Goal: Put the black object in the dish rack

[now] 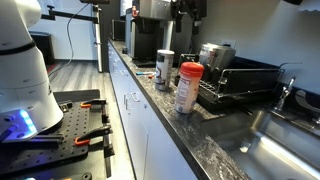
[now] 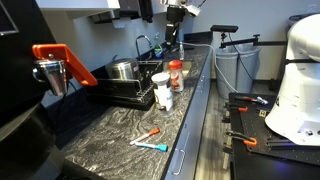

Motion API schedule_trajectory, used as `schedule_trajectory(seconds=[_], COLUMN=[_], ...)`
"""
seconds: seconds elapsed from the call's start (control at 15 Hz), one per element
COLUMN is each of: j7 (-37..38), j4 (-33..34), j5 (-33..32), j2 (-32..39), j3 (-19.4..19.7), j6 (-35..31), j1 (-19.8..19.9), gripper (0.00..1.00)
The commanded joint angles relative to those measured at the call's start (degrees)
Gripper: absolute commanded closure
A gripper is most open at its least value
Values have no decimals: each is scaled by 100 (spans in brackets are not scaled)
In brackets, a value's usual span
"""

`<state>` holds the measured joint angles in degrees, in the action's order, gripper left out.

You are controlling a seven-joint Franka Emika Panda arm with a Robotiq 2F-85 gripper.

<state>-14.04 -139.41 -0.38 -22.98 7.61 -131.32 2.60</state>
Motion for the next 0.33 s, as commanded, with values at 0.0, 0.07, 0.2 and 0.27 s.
schedule_trajectory(seconds=[0.0,0.07,0.2,0.27], j7=[-559,-636,-416,-465], j4=[5,-12,10,10], j5=[107,90,7,6], j2=[-80,-90,-1,-1], j3=[49,57,-7,-6], j6=[270,266,146,151], j1=[-203,-215,-153,-163], gripper=[0,0,0,0])
